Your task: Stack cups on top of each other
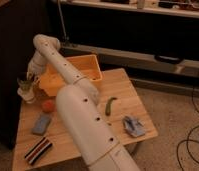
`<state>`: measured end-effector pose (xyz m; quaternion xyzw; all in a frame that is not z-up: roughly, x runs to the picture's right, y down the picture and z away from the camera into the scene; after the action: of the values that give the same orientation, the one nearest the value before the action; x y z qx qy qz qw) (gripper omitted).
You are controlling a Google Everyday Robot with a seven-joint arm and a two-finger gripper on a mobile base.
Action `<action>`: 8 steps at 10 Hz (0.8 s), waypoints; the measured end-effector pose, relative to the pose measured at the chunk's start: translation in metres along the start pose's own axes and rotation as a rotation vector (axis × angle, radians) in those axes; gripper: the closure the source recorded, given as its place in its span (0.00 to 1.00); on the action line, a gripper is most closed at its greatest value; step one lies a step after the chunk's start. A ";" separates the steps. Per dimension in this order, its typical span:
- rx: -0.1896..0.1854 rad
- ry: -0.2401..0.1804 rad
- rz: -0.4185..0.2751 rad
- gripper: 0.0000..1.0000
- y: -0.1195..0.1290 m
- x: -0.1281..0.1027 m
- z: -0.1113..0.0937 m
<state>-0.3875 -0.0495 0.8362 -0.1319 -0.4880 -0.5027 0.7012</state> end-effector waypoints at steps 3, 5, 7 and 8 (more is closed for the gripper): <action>0.006 -0.001 0.013 0.63 -0.004 0.000 0.005; 0.007 -0.002 0.014 0.45 -0.007 -0.001 0.009; 0.011 -0.006 0.019 0.24 -0.008 -0.001 0.014; 0.013 -0.008 0.021 0.20 -0.008 -0.001 0.016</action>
<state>-0.4034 -0.0419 0.8413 -0.1345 -0.4925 -0.4918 0.7053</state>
